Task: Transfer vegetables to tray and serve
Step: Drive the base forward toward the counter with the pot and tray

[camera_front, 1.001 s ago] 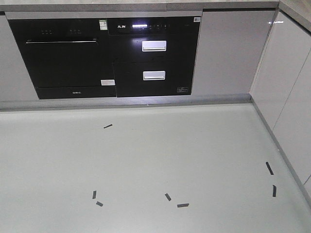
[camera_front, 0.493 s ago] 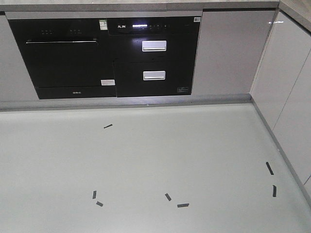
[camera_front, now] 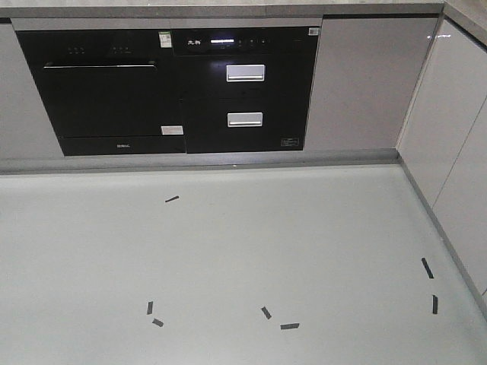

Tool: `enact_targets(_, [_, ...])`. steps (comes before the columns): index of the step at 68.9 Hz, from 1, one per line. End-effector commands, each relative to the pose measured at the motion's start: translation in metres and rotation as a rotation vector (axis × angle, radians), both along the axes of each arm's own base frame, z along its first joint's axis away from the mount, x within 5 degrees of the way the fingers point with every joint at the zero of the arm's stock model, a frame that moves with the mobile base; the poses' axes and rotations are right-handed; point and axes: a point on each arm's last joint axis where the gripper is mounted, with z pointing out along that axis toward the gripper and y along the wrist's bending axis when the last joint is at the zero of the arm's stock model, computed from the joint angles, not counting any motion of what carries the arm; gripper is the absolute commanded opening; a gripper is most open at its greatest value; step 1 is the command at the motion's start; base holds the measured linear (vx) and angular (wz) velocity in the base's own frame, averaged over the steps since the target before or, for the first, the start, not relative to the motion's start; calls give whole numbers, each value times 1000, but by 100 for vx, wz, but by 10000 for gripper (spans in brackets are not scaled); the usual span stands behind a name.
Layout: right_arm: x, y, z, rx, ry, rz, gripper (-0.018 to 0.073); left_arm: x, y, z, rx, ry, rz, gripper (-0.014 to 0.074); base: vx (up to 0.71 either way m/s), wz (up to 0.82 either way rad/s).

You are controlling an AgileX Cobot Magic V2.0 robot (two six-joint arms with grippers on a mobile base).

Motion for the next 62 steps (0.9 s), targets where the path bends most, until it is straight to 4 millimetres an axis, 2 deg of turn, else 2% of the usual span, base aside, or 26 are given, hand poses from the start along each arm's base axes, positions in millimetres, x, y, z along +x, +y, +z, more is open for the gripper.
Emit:
enact_targets(1, [0,0,2,-3,-66,-7,-2,0,0,-2,-8,-61,0,-6,6,2])
enact_targets(62, [0,0,2,-3,-66,-7,-2,0,0,-2,-8,-61,0,-6,9,8])
